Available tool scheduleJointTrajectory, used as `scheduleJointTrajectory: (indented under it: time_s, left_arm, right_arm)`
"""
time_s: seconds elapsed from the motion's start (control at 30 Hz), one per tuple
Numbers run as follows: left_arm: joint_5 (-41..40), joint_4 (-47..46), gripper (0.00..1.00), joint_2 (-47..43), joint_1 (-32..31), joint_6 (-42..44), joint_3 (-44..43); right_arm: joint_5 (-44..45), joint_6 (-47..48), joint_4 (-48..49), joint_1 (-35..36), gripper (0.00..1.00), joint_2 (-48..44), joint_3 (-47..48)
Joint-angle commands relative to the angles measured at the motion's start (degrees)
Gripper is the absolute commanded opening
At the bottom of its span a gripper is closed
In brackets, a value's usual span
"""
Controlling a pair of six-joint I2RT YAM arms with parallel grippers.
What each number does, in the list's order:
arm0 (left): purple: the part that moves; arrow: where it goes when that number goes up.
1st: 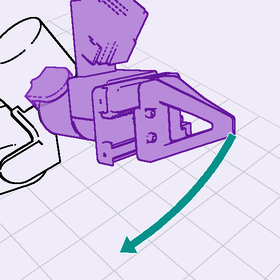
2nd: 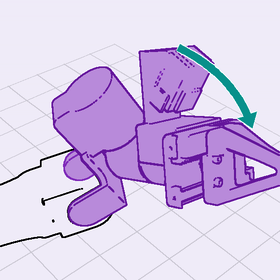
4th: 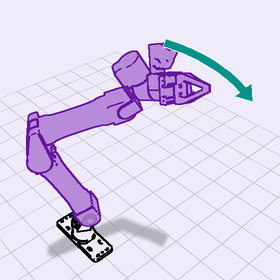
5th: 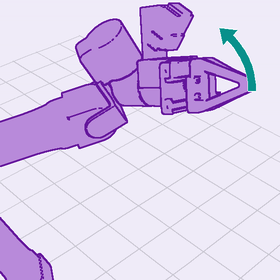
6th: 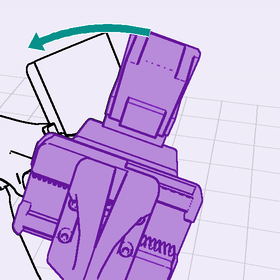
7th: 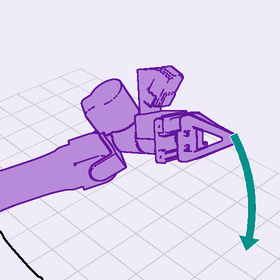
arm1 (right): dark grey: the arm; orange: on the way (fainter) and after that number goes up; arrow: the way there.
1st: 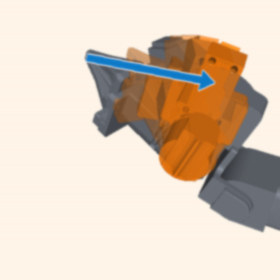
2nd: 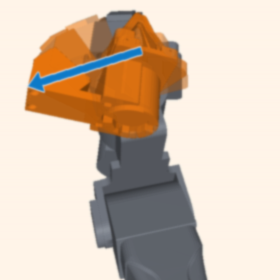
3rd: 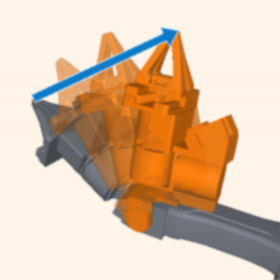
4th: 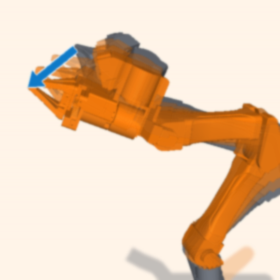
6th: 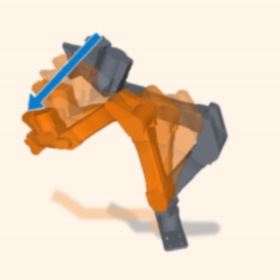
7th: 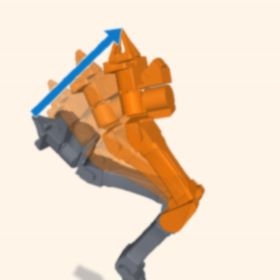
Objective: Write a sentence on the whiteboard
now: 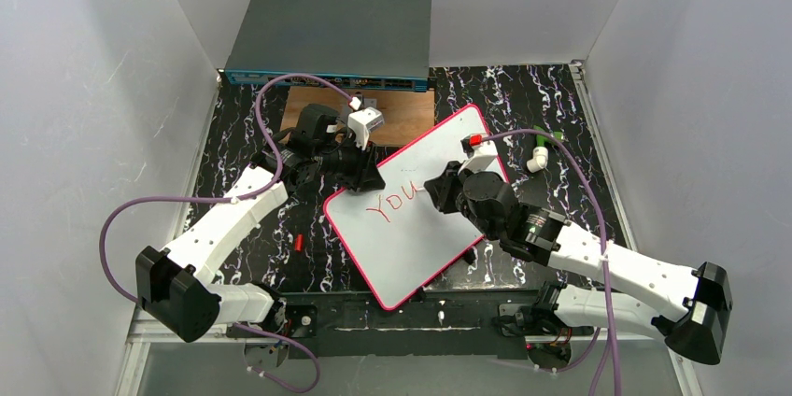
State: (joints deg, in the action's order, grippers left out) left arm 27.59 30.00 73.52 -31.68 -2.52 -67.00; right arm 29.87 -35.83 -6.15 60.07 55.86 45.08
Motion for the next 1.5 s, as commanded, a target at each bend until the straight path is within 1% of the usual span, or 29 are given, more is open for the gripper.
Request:
scheduleJointTrajectory:
  time_s: [0.0,0.27,0.37,0.53,0.73,0.83,0.93,1.17,1.3,1.47]
  left_arm:
    - [-9.14,4.36,0.00,0.05,-0.31,7.42,1.09]
    - [-9.14,4.36,0.00,0.31,-0.31,7.28,0.99]
    - [-9.18,4.41,0.00,0.34,-0.31,7.34,0.96]
    - [-9.16,4.37,0.00,0.32,-0.31,7.57,1.01]
    - [-9.14,4.41,0.00,0.65,-0.31,7.62,0.84]
    - [-9.14,4.39,0.00,0.85,-0.31,7.62,0.81]
    - [-9.22,4.39,0.00,0.85,-0.31,7.77,0.74]
    - [-9.23,4.61,0.00,0.75,-0.31,7.84,0.65]
    - [-9.16,4.79,0.00,0.60,-0.31,7.89,0.80]
    - [-9.20,4.89,0.00,0.33,-0.31,7.95,1.24]
  right_arm:
    - [1.32,-0.33,-0.77,-0.13,0.01,-0.90,-1.13]
    - [3.20,-0.35,-3.06,-0.13,0.01,-2.88,0.05]
    - [4.17,-0.79,-4.74,-0.13,0.01,-4.47,1.08]
    - [4.77,-0.34,-4.84,-0.13,0.01,-7.86,2.99]
    - [4.49,5.72,-1.56,-0.11,0.01,-10.59,5.88]
    - [5.79,9.15,-0.83,-0.13,0.01,-10.08,6.98]
    - [7.23,10.77,-2.14,-0.15,0.01,-8.61,8.49]
    - [7.86,8.56,-2.04,-0.37,0.01,-5.60,9.98]
    - [6.43,8.93,0.05,-1.28,0.01,-4.75,9.60]
    - [2.64,8.77,1.17,-2.89,0.01,-2.52,9.81]
